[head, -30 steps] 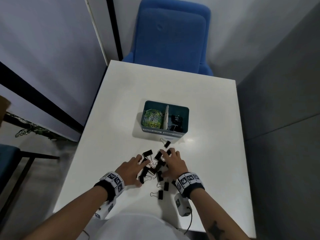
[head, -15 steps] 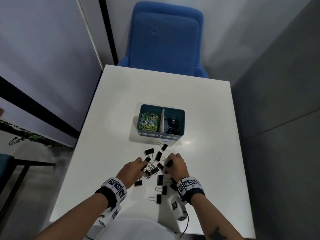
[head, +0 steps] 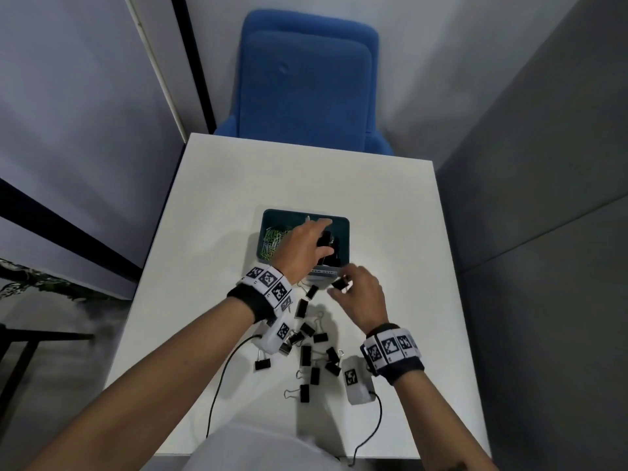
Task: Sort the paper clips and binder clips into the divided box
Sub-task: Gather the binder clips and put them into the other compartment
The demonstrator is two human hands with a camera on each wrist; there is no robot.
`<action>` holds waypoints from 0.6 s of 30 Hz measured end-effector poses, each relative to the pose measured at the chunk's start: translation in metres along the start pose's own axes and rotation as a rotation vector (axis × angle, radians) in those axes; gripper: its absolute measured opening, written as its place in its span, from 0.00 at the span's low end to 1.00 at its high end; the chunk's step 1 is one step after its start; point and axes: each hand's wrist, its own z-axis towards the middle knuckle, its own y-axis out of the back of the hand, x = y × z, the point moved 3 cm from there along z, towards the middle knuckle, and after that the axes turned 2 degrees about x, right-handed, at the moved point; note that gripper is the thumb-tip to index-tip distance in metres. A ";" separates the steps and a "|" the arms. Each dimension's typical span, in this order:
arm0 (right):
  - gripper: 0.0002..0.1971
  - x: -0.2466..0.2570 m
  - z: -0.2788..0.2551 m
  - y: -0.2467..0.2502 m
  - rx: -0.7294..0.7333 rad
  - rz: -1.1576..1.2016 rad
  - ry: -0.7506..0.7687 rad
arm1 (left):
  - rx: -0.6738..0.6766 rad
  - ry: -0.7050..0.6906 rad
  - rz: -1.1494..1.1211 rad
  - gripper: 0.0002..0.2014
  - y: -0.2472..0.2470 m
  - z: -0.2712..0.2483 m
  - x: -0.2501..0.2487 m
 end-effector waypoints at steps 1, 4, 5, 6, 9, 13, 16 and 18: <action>0.14 0.006 0.007 0.008 -0.026 0.013 0.013 | 0.007 0.002 0.032 0.23 0.000 0.001 0.001; 0.16 0.023 0.033 0.026 -0.071 0.055 0.034 | -0.018 0.000 0.145 0.09 -0.005 -0.010 0.016; 0.18 0.028 0.041 0.031 -0.083 0.085 0.035 | -0.006 0.013 0.167 0.06 -0.010 -0.016 0.025; 0.20 0.034 0.048 0.035 -0.094 0.123 0.034 | 0.024 0.026 0.186 0.05 -0.017 -0.023 0.035; 0.26 0.047 0.052 0.041 -0.115 0.163 0.040 | 0.202 0.090 0.277 0.09 -0.037 -0.045 0.070; 0.26 0.042 0.021 0.019 0.019 0.053 0.100 | 0.450 0.199 0.458 0.34 -0.062 -0.070 0.109; 0.27 0.021 -0.015 -0.013 0.250 -0.096 0.181 | 0.587 0.179 0.525 0.46 -0.077 -0.089 0.118; 0.35 -0.001 -0.037 -0.036 0.432 -0.265 0.198 | 0.644 0.147 0.559 0.52 -0.087 -0.101 0.118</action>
